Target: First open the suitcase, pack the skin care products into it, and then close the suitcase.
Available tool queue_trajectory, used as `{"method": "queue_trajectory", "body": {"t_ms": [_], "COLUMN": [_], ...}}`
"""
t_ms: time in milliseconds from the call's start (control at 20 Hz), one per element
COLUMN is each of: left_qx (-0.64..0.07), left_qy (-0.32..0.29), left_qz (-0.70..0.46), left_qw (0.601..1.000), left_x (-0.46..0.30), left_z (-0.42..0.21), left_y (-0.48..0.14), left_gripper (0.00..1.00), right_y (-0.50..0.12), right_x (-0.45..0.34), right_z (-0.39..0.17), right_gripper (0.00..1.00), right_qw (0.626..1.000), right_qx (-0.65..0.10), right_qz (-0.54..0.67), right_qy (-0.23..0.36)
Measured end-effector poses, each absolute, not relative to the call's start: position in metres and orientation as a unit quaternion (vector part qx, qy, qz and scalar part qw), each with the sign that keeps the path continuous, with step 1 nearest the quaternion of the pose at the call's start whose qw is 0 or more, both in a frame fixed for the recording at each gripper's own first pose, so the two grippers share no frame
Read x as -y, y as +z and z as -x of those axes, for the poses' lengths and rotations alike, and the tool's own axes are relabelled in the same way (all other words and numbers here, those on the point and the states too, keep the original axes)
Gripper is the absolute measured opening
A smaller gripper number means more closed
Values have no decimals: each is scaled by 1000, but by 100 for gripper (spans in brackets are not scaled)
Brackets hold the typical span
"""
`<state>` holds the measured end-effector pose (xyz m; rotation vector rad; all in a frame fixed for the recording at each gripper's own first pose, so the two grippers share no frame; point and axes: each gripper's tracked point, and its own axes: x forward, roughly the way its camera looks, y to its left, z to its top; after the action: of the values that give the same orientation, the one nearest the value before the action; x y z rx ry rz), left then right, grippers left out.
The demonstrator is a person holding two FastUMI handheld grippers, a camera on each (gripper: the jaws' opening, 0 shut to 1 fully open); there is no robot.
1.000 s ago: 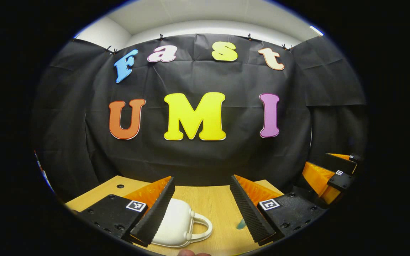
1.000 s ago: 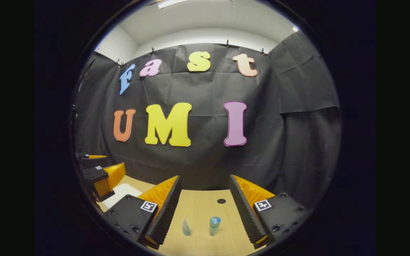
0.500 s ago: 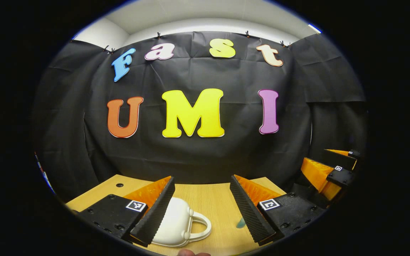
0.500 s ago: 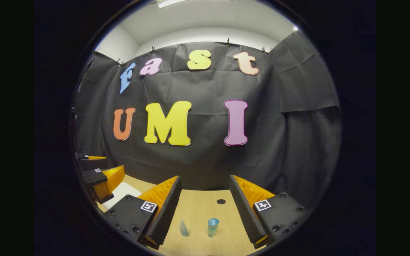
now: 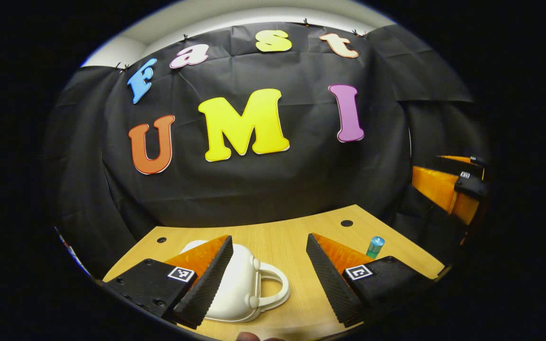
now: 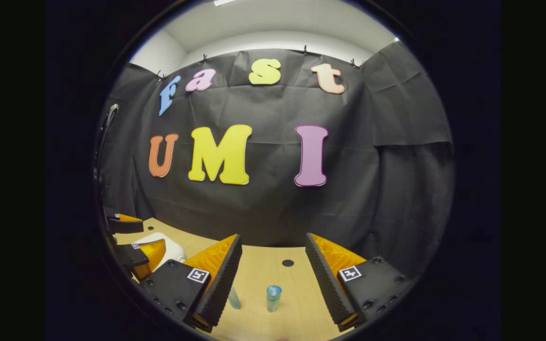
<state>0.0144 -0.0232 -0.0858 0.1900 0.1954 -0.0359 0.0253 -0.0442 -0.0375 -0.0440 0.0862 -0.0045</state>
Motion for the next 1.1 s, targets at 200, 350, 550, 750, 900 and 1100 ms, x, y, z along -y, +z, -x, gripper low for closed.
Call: {"method": "queue_trajectory", "body": {"t_ms": [200,350,550,750,900,1100], "left_qx": [-150,-197,-234,-252,-276,-301], "left_qy": [-29,-42,-60,-37,-37,-40], "left_qz": [-227,-304,-371,-410,-425,-415], "left_qw": [962,931,897,876,861,858], "left_x": [18,16,21,16,6,15], "left_z": [-28,-31,-31,-42,-57,-50], "left_y": [-146,-198,-244,-261,-269,-285], "left_gripper": [99,99,94,90,69,38], "right_y": [-50,-61,-77,-86,-86,-87], "right_x": [76,96,111,117,123,134], "right_z": [-25,-25,-24,-27,-23,-14], "right_gripper": [81,81,81,81,80,80], "right_qw": [998,997,995,995,995,995], "right_qx": [-57,-70,-87,-98,-96,-94], "right_qz": [32,33,24,20,25,23], "right_qy": [-21,-30,-30,-20,-19,-34]}}
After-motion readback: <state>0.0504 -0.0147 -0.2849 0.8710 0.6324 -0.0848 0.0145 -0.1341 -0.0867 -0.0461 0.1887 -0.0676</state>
